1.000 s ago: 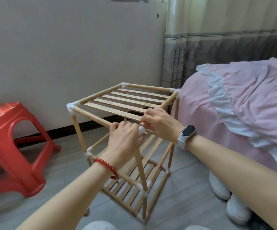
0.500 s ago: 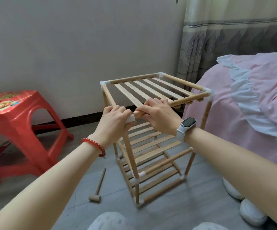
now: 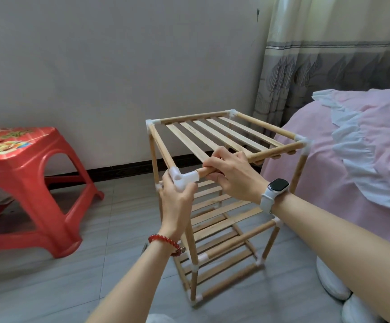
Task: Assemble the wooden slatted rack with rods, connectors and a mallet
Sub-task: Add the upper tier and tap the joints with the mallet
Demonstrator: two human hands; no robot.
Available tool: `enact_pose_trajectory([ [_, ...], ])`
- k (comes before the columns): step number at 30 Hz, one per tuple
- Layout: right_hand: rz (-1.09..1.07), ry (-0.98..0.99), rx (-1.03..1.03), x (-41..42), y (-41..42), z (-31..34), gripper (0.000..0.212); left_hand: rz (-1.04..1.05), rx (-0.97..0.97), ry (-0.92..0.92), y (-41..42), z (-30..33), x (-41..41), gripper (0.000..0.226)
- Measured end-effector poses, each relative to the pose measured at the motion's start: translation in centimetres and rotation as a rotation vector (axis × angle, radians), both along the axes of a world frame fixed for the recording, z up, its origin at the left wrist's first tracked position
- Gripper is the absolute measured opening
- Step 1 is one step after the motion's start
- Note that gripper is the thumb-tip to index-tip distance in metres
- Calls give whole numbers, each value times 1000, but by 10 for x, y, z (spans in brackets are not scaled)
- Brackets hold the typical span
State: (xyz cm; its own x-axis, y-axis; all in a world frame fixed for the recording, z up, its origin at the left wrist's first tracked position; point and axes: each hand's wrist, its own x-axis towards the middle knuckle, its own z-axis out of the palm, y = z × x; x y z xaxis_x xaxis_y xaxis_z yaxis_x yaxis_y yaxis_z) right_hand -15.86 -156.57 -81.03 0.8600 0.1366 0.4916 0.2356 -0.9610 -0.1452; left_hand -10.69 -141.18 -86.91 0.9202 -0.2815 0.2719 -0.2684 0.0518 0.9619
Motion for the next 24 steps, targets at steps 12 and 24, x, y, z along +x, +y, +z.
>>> enact_pose_trajectory([
  [12,-4,-12,91,7,-4,-2,28,66,12,50,-14,13,6,57],
  [24,1,-49,80,11,3,-13,27,111,76,47,-21,14,9,66],
])
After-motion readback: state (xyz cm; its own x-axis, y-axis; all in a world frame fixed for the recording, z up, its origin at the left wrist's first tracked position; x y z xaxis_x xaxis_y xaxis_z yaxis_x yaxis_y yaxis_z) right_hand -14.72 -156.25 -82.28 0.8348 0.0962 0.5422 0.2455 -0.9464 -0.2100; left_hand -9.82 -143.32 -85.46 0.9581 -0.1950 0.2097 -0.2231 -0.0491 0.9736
